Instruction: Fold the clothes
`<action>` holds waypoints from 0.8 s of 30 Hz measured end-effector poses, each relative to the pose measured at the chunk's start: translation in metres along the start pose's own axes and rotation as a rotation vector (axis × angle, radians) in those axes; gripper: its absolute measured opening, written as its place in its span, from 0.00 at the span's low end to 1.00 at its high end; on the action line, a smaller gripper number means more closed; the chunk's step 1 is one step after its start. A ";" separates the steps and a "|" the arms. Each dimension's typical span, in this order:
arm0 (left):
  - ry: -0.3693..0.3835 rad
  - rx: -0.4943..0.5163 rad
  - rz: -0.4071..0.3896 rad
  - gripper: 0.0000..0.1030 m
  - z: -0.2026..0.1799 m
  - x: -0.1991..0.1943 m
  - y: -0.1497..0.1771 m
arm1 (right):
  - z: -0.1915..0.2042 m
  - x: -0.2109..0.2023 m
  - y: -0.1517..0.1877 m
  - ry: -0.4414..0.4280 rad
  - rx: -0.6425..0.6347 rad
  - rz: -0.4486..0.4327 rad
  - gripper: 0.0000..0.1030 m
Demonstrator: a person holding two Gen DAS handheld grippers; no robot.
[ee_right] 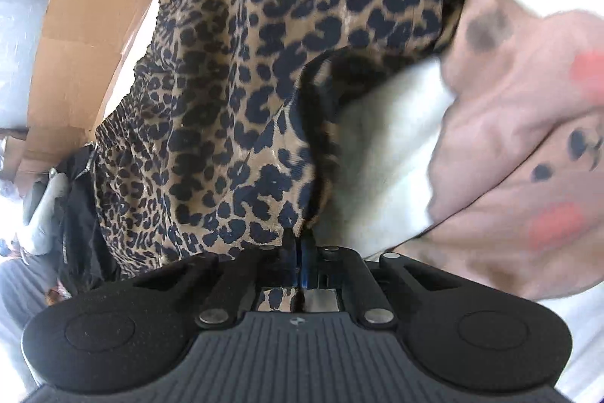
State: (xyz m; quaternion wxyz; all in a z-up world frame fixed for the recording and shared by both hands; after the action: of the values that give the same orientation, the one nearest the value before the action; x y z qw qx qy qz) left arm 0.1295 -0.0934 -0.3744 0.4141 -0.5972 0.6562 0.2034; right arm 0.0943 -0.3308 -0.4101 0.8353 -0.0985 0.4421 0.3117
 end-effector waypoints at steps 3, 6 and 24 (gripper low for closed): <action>0.031 0.019 0.020 0.02 -0.013 0.006 0.006 | 0.002 -0.010 -0.005 0.031 -0.031 -0.023 0.00; 0.052 0.032 0.031 0.02 -0.022 0.010 0.011 | -0.004 -0.015 -0.006 0.069 -0.070 -0.017 0.00; -0.220 -0.043 -0.057 0.24 0.064 -0.065 -0.011 | -0.040 -0.069 -0.073 0.200 -0.101 -0.120 0.42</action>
State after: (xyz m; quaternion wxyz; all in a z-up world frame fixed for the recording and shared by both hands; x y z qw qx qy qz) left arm 0.1552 -0.0073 -0.3575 0.4764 -0.5985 0.5849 0.2697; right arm 0.0833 -0.4359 -0.3865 0.7981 -0.1973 0.5004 0.2716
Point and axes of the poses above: each gripper's, at about its wrist camera, not at the fingertips, and x roughly the way its jaws point, z to its left, y to its underside, the point moved 9 cm from there along x, roughly the way its jaws point, and after that the axes turned 9 degrees about z, right-handed, at the moved point
